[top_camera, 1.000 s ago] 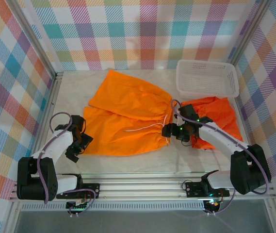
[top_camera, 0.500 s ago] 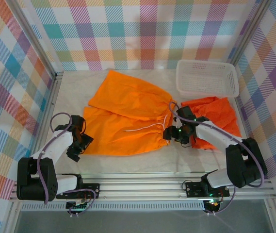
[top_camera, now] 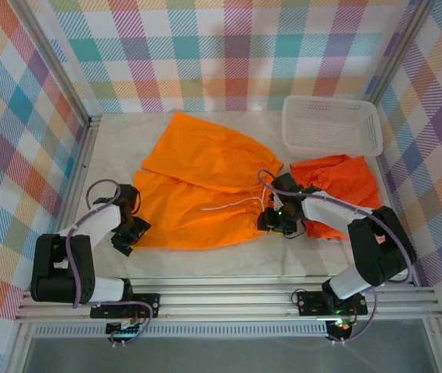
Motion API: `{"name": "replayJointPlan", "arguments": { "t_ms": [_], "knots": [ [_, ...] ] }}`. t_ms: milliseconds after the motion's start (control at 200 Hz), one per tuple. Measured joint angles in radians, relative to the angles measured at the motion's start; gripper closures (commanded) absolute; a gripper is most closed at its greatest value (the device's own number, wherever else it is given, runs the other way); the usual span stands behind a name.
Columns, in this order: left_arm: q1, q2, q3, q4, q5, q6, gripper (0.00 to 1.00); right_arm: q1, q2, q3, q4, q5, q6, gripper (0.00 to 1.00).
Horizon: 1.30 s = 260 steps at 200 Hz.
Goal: Fold and stack the shorts
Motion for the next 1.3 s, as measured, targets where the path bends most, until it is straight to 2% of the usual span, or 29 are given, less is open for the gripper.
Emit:
{"name": "replayJointPlan", "arguments": {
  "t_ms": [185,300,455,620,890,1300],
  "knots": [
    [0.002,0.000,-0.001,-0.011,-0.010,0.004,0.47,0.001,0.035,0.012,0.006,0.000,-0.008,0.64],
    [0.004,0.000,-0.001,-0.008,-0.013,0.003,0.58,0.005,0.055,0.027,0.007,-0.001,-0.011,0.75],
    [0.004,0.000,0.000,-0.004,-0.016,0.008,0.79,0.007,0.060,0.043,0.005,0.000,-0.011,0.91],
    [0.004,-0.029,0.000,0.017,-0.011,0.021,1.00,0.007,0.059,0.051,0.004,0.004,-0.010,1.00],
    [0.004,-0.121,0.059,-0.023,-0.030,0.036,1.00,0.007,0.026,0.061,-0.009,0.016,-0.016,1.00],
    [0.004,-0.244,0.320,-0.204,-0.115,0.101,1.00,0.007,-0.068,0.121,-0.052,-0.026,-0.018,1.00]
  ]
}}
